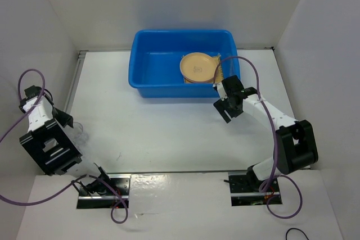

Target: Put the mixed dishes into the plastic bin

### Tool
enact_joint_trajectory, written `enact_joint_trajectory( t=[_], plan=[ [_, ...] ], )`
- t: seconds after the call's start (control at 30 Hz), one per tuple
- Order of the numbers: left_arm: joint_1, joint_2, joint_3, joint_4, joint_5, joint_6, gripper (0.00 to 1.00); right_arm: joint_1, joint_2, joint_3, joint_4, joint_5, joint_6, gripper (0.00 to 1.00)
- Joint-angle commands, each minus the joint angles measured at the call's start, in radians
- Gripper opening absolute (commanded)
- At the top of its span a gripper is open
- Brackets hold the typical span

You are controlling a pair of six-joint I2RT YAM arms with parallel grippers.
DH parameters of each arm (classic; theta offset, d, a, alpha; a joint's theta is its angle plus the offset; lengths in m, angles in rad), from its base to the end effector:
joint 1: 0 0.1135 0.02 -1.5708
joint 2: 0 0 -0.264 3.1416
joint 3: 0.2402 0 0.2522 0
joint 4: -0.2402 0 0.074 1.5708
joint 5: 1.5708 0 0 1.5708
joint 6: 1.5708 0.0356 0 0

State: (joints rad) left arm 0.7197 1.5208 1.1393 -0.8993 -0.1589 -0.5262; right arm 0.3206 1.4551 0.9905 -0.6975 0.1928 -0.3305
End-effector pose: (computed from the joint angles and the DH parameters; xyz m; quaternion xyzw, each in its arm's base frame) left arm 0.2126 0.1939 0.2371 -0.5848 0.7944 0.0921 0.1358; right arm 0.2666 0.0814 0.2196 -0.2932 0.9297 -0.0952 0.2015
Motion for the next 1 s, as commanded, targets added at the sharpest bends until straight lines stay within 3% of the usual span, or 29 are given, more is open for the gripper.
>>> enact_joint_trajectory(
  t=[0.0,0.17,0.27,0.3,0.33,0.43,0.6,0.7,0.77,0.87,0.97],
  plan=[
    [0.009,0.012,-0.007,0.026,-0.005,0.005,0.63,-0.006,-0.033,-0.019,0.065,0.016,0.025,0.83],
    [0.009,0.094,-0.007,0.017,-0.005,0.005,0.59,-0.006,-0.042,-0.029,0.075,0.016,0.034,0.83],
    [0.009,0.104,-0.007,0.017,0.009,0.005,0.39,-0.006,-0.042,-0.029,0.084,0.025,0.034,0.83],
    [0.009,0.104,-0.007,0.017,0.009,0.005,0.23,-0.006,-0.042,-0.029,0.084,0.025,0.034,0.83],
    [0.009,0.104,-0.007,0.026,0.039,0.017,0.16,-0.006,-0.042,-0.029,0.084,0.025,0.034,0.83],
    [0.009,0.092,0.011,0.026,0.099,0.031,0.00,-0.006,-0.051,-0.029,0.084,0.034,0.034,0.83],
    [0.000,-0.007,0.155,-0.016,0.215,0.016,0.00,-0.015,-0.061,-0.029,0.084,0.034,0.034,0.82],
    [-0.018,0.004,0.347,-0.052,0.343,-0.038,0.00,-0.015,-0.071,-0.029,0.084,0.069,0.044,0.78],
    [-0.106,0.032,0.468,-0.093,0.346,-0.107,0.00,-0.015,-0.097,-0.038,0.075,0.137,0.056,0.73],
    [-0.204,-0.039,0.490,0.053,0.390,-0.253,0.00,-0.015,-0.150,-0.078,0.066,0.175,0.056,0.70],
    [-0.331,-0.002,0.574,0.086,0.380,-0.354,0.00,-0.015,-0.180,-0.101,0.075,0.227,0.065,0.66]
  ],
)
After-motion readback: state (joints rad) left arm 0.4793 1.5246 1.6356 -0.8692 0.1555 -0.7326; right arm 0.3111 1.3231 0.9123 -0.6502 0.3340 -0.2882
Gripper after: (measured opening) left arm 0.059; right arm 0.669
